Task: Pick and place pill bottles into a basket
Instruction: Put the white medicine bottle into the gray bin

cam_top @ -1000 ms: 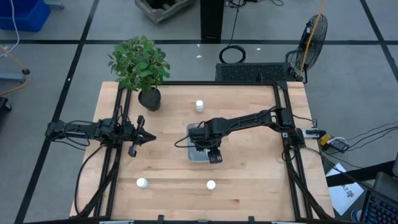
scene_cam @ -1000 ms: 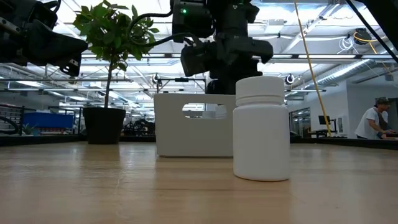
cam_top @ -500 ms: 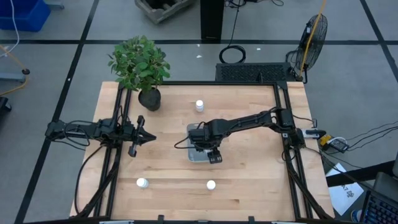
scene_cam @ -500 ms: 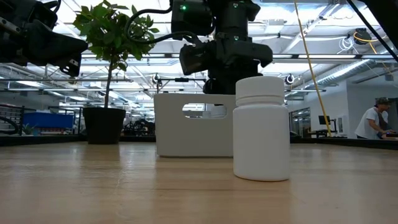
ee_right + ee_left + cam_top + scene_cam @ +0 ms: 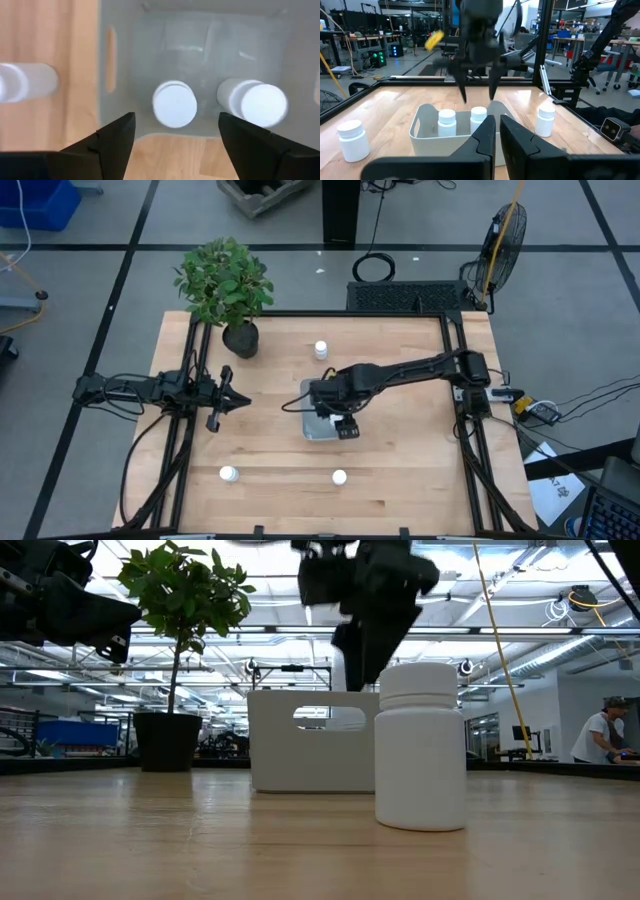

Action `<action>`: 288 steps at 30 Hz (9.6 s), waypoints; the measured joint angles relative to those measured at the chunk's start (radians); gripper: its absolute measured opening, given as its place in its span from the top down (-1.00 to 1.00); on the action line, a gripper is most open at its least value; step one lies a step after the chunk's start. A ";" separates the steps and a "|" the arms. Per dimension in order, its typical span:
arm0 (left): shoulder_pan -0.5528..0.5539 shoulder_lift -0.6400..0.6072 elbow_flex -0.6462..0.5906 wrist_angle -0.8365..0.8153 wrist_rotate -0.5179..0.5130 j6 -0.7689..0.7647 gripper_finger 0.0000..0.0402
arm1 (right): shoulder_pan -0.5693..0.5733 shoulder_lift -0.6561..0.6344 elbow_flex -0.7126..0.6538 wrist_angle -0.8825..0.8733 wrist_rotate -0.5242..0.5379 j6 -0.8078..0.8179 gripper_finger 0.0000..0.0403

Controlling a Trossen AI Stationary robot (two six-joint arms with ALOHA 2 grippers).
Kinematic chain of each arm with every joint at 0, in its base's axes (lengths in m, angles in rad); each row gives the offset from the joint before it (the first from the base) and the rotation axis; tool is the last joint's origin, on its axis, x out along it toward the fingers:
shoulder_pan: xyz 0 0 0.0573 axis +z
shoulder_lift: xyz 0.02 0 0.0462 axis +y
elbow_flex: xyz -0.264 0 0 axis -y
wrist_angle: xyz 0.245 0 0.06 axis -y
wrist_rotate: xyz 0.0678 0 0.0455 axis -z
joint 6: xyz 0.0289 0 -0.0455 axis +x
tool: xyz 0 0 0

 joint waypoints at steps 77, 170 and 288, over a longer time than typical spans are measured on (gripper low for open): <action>0.000 0.000 0.000 0.000 0.000 0.000 0.85 | 0.353 -0.062 -0.352 0.660 -0.053 0.137 -0.56; 0.000 0.000 0.000 0.000 0.000 0.000 0.85 | -0.071 -0.379 -0.350 0.790 0.095 -0.093 0.25; 0.000 0.000 0.000 0.000 0.000 0.000 0.85 | -0.451 -0.178 -0.244 0.704 -0.058 -0.161 -0.18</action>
